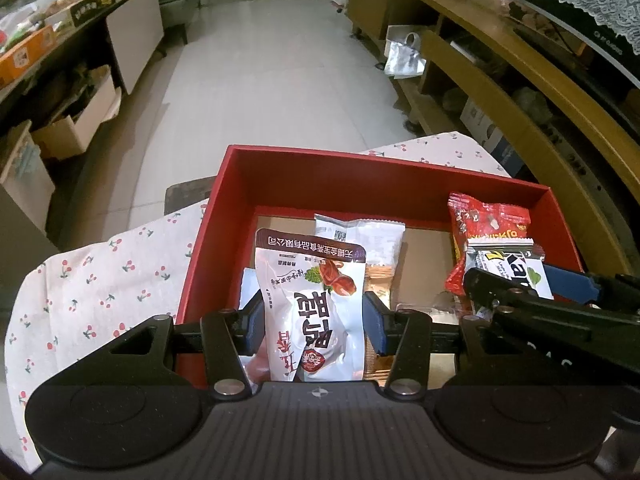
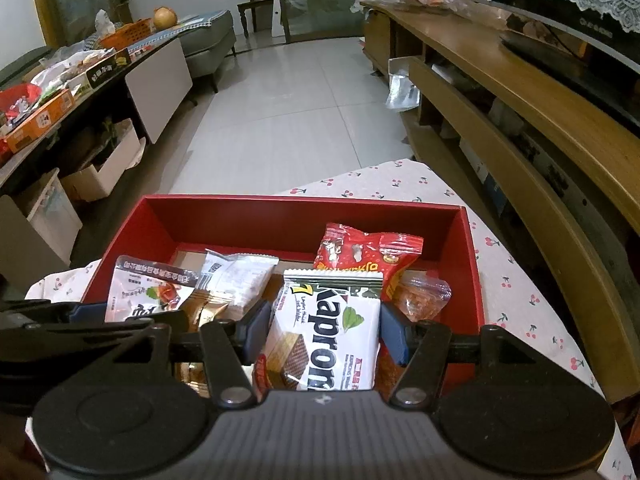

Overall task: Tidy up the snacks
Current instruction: 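Lower the jujube bag and Kaprons pack into the box and open both tools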

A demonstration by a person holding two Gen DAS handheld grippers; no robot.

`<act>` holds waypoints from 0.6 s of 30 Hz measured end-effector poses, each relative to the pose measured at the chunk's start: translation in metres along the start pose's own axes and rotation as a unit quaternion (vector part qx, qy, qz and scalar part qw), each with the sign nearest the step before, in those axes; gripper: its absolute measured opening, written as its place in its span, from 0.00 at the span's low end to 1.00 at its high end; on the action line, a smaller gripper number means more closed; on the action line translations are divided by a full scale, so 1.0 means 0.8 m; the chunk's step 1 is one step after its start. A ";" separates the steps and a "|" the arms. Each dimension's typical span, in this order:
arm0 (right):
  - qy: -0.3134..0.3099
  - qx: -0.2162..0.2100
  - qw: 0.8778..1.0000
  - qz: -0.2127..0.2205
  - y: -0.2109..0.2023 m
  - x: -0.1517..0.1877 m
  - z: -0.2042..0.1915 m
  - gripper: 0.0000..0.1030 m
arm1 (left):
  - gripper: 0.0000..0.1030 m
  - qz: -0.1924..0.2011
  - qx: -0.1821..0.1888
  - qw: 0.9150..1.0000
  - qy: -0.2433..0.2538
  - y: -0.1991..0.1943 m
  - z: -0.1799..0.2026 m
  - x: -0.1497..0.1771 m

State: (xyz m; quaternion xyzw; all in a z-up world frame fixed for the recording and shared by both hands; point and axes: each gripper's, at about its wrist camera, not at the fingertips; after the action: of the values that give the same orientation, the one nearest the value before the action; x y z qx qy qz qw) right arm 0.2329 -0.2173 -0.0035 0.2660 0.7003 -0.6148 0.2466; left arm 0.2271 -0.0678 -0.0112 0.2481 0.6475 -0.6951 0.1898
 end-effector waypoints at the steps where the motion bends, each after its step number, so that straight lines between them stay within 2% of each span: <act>1: -0.003 0.001 1.000 0.000 0.001 0.001 0.000 0.67 | 0.55 -0.001 0.000 1.000 0.000 0.001 0.000 0.000; 18: -0.031 0.015 0.999 0.004 0.004 0.010 -0.007 0.68 | 0.57 -0.007 -0.014 1.000 0.008 0.008 0.005 0.006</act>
State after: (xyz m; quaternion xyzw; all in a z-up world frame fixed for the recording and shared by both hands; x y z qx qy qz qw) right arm 0.2288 -0.2109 -0.0107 0.2530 0.6819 -0.6325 0.2663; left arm 0.2261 -0.0718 -0.0191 0.2467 0.6603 -0.6854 0.1828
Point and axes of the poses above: each gripper's, at about its wrist camera, not at the fingertips, and y roughly the way its jaws point, z to its right, x to its underside, and after that the axes turned 3 degrees about z, right-handed
